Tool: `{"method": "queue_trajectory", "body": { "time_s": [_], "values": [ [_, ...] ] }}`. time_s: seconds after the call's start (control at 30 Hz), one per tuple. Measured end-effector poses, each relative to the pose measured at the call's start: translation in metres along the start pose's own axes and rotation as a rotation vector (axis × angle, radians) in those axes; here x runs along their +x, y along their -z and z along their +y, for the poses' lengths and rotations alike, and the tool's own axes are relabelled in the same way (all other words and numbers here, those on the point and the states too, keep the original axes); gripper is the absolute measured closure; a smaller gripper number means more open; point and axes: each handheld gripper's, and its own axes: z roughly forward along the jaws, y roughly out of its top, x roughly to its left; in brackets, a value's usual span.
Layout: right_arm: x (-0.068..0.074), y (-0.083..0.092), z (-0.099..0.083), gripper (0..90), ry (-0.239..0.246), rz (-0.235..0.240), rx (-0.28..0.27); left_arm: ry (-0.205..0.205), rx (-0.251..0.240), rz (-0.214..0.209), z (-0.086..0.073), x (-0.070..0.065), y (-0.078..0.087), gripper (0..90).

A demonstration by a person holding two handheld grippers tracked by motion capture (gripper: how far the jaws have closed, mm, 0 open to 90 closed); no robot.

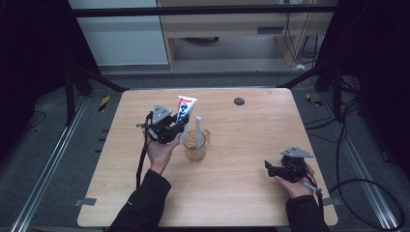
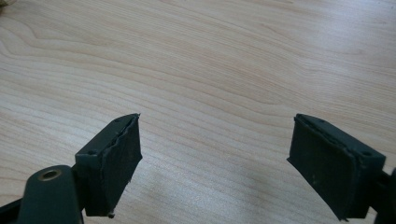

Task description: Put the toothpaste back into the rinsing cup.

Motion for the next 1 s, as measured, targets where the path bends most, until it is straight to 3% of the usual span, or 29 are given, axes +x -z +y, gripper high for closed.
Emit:
{"method": "queue_trajectory", "body": {
  "time_s": [0.37, 1.0],
  "values": [
    [0.000, 0.000, 0.000, 16.8, 0.003, -0.003, -0.005, 0.004, -0.033, -0.027, -0.003, -0.009, -0.016, 68.6],
    [0.001, -0.001, -0.001, 16.8, 0.011, 0.003, 0.000, 0.008, -0.042, -0.024, -0.017, -0.012, -0.032, 68.4]
  ]
}}
